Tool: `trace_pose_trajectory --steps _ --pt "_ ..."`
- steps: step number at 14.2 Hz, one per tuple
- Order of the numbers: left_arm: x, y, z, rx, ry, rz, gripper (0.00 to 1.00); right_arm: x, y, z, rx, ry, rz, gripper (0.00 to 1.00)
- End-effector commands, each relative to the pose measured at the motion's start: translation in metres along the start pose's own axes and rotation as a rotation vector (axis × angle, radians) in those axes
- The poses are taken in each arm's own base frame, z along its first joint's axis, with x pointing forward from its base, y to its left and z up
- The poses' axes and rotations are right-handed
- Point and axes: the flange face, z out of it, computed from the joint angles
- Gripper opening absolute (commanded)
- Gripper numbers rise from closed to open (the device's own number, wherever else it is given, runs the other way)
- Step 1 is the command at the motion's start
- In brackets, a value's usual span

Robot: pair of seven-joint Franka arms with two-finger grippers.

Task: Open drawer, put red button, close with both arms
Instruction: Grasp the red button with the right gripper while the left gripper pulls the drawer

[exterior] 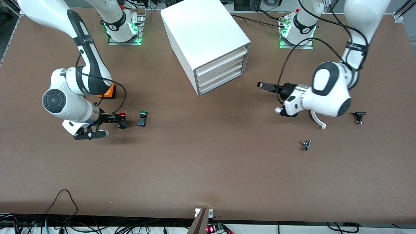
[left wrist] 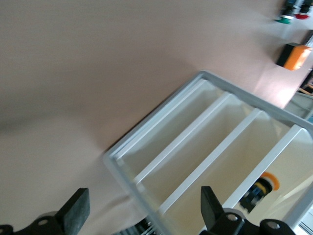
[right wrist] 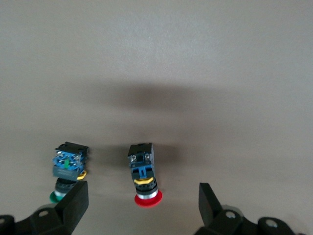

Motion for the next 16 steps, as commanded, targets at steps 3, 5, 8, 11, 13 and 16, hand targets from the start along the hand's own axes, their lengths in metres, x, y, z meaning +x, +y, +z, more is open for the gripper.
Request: trace_pose_trajectory --steps 3,5,8,11,13,16 --pt "-0.013 0.012 0.095 -0.061 0.013 0.052 1.00 -0.001 0.001 0.037 0.001 0.020 -0.004 1.00" --pt "-0.023 0.027 0.117 -0.083 -0.021 0.058 0.99 -0.006 0.000 0.046 0.001 0.017 -0.007 1.00" --pt "-0.030 0.035 0.130 -0.079 -0.047 0.060 0.98 -0.011 -0.007 0.059 0.001 0.024 -0.024 1.00" --pt "-0.037 0.038 0.143 -0.068 -0.070 0.068 0.94 -0.026 -0.008 0.082 0.002 0.047 -0.067 1.00" --pt "-0.040 0.037 0.153 -0.060 -0.076 0.064 0.80 -0.034 -0.007 0.092 0.000 0.064 -0.091 1.00" --pt "-0.040 0.027 0.156 -0.046 -0.054 0.066 0.06 -0.036 -0.007 0.097 -0.002 0.069 -0.143 1.00"
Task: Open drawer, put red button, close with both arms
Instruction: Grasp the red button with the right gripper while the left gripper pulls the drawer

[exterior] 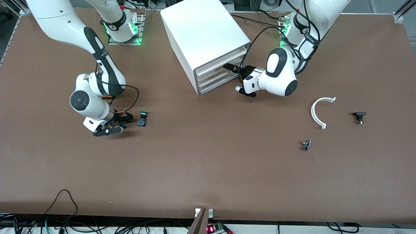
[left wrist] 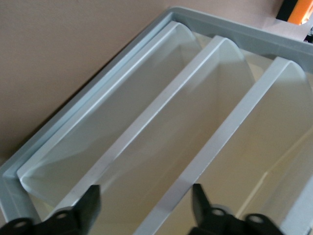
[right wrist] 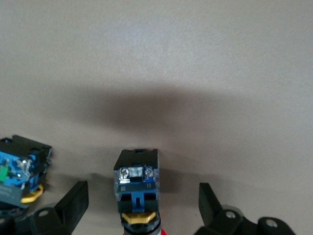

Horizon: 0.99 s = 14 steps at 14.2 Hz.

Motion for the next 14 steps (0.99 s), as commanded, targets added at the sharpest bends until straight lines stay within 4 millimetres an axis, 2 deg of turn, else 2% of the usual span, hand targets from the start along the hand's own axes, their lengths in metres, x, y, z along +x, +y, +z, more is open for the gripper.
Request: trace_pose_trajectory --steps 1,3,4,6,7,8,10,11,14 --pt "-0.005 -0.005 0.007 -0.001 0.021 0.011 0.00 -0.006 -0.001 0.002 -0.002 0.008 -0.037 1.00" --pt "0.000 -0.012 -0.005 0.003 0.054 -0.003 0.00 -0.006 -0.001 0.004 -0.002 0.005 -0.039 0.97" --pt "0.007 -0.020 -0.024 0.003 0.104 -0.025 0.00 -0.006 -0.001 0.003 -0.002 0.006 -0.039 0.79" --pt "0.023 -0.040 -0.072 -0.003 0.229 -0.052 0.00 -0.005 -0.002 0.003 -0.001 0.003 -0.040 0.51" --pt "0.031 -0.045 -0.101 -0.013 0.291 -0.062 0.00 -0.005 -0.002 0.002 -0.001 0.006 -0.040 0.45" --pt "0.036 -0.047 -0.118 -0.018 0.324 -0.063 0.00 -0.003 -0.001 0.000 -0.002 0.009 -0.039 0.40" --pt "0.040 -0.052 -0.141 0.009 0.360 -0.054 0.00 -0.002 -0.002 -0.001 -0.002 0.012 -0.039 0.33" --pt "0.040 -0.053 -0.148 0.013 0.383 -0.057 0.99 0.000 -0.003 -0.002 -0.001 0.017 -0.041 0.32" --pt "0.041 -0.047 -0.166 0.034 0.459 -0.040 1.00 0.009 -0.007 -0.016 0.000 0.048 -0.053 0.29"
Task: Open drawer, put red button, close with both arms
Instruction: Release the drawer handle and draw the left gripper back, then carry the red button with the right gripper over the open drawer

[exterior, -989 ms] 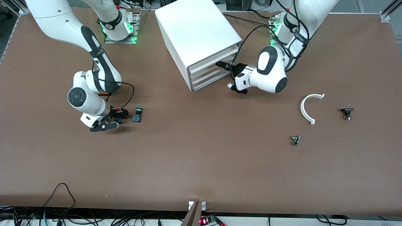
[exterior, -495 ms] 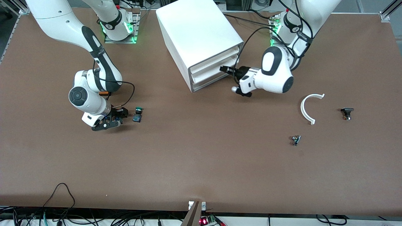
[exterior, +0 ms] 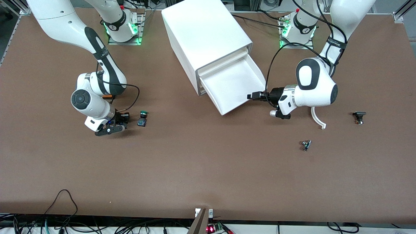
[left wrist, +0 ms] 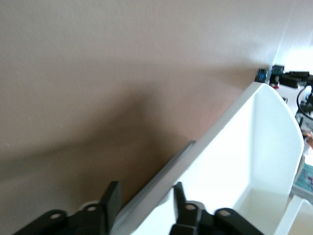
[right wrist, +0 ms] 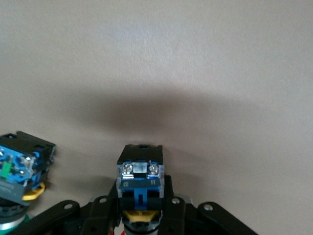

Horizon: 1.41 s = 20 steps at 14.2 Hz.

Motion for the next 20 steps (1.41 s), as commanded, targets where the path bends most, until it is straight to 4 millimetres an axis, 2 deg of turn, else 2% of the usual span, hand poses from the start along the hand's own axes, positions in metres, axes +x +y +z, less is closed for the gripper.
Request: trace_pose_trajectory --steps 1,2,3,4,5,6,7,8,9,12,14,15,16,18,20 --pt "0.010 0.009 -0.021 0.021 0.074 0.010 1.00 0.013 -0.004 -0.025 -0.003 0.048 -0.040 0.29" --pt "0.015 0.011 -0.050 0.019 0.126 0.015 1.00 0.018 -0.005 -0.040 -0.005 0.063 -0.065 0.29" --pt "0.021 0.004 -0.088 0.025 0.189 0.011 1.00 0.021 -0.009 -0.055 -0.006 0.082 -0.124 0.29" --pt "0.023 0.007 -0.131 0.027 0.262 0.021 1.00 0.027 -0.011 -0.074 -0.012 0.115 -0.179 0.29" --pt "0.025 -0.005 -0.167 0.024 0.323 0.004 1.00 0.032 -0.013 -0.092 -0.015 0.131 -0.208 0.29" --pt "0.023 -0.006 -0.183 0.015 0.352 -0.001 1.00 0.042 -0.025 -0.111 -0.006 0.134 -0.236 0.29" --pt "0.016 0.005 -0.205 0.029 0.384 0.021 1.00 0.053 -0.039 -0.133 0.003 0.133 -0.262 0.29" --pt "0.009 0.002 -0.233 0.065 0.385 0.040 1.00 0.065 -0.054 -0.157 0.010 0.133 -0.291 0.29" --pt "0.005 0.008 -0.267 0.132 0.361 0.090 1.00 0.074 -0.071 -0.177 0.009 0.144 -0.345 0.29" --pt "-0.015 0.046 -0.333 0.408 0.254 0.158 1.00 0.091 -0.122 -0.229 -0.008 0.207 -0.581 0.29" --pt "-0.033 0.077 -0.370 0.558 0.224 0.093 1.00 0.097 -0.158 -0.242 0.017 0.223 -0.747 0.29" --pt "-0.041 0.089 -0.377 0.632 0.209 0.042 1.00 0.097 -0.180 -0.249 0.050 0.238 -0.816 0.29" --pt "-0.047 0.098 -0.378 0.684 0.206 -0.011 1.00 0.100 -0.200 -0.253 0.081 0.258 -0.858 0.29" --pt "-0.058 0.107 -0.375 0.723 0.207 -0.130 1.00 0.099 -0.252 -0.264 0.121 0.295 -0.942 0.29" --pt "-0.056 0.102 -0.373 0.766 0.218 -0.137 1.00 0.097 -0.300 -0.269 0.142 0.313 -1.010 0.29"
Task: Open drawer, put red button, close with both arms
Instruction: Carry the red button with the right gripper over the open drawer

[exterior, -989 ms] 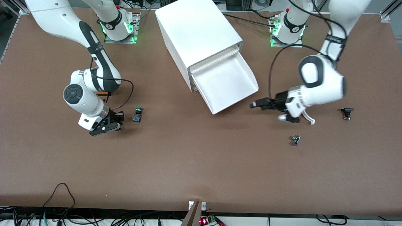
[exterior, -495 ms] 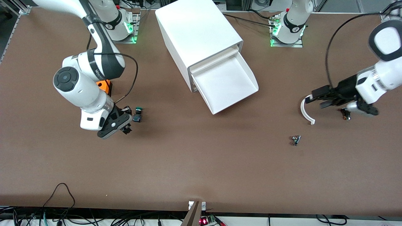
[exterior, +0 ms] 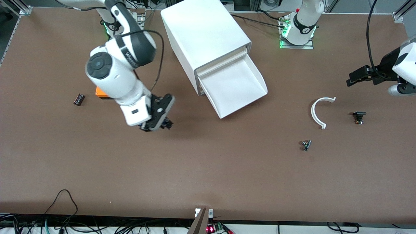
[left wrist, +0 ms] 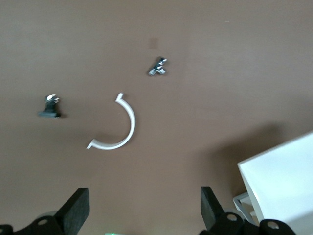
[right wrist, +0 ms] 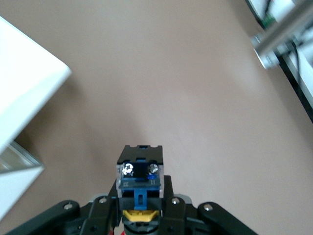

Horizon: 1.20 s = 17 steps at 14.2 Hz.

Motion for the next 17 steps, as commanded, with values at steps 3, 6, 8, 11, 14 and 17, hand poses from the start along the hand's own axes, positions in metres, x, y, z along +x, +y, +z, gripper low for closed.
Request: trace_pose_trajectory --steps 3,6,8,11,14,17 --pt "0.006 -0.001 0.007 0.051 0.023 -0.030 1.00 0.073 -0.053 0.017 0.070 0.033 -0.246 0.30" --pt "0.010 -0.002 0.006 0.046 0.044 -0.032 1.00 0.110 -0.113 0.022 0.078 -0.058 -0.428 0.30" --pt "0.012 -0.004 0.008 0.045 0.043 -0.041 1.00 0.123 -0.148 0.028 0.067 -0.146 -0.518 0.30" --pt "0.013 -0.003 0.010 0.045 0.039 -0.038 1.00 0.133 -0.186 0.045 0.085 -0.178 -0.582 0.30" --pt "0.013 -0.003 0.009 0.045 0.041 -0.038 1.00 0.139 -0.208 0.063 0.106 -0.182 -0.610 0.30" --pt "0.013 -0.003 0.008 0.043 0.042 -0.039 1.00 0.141 -0.230 0.087 0.137 -0.200 -0.636 0.30"
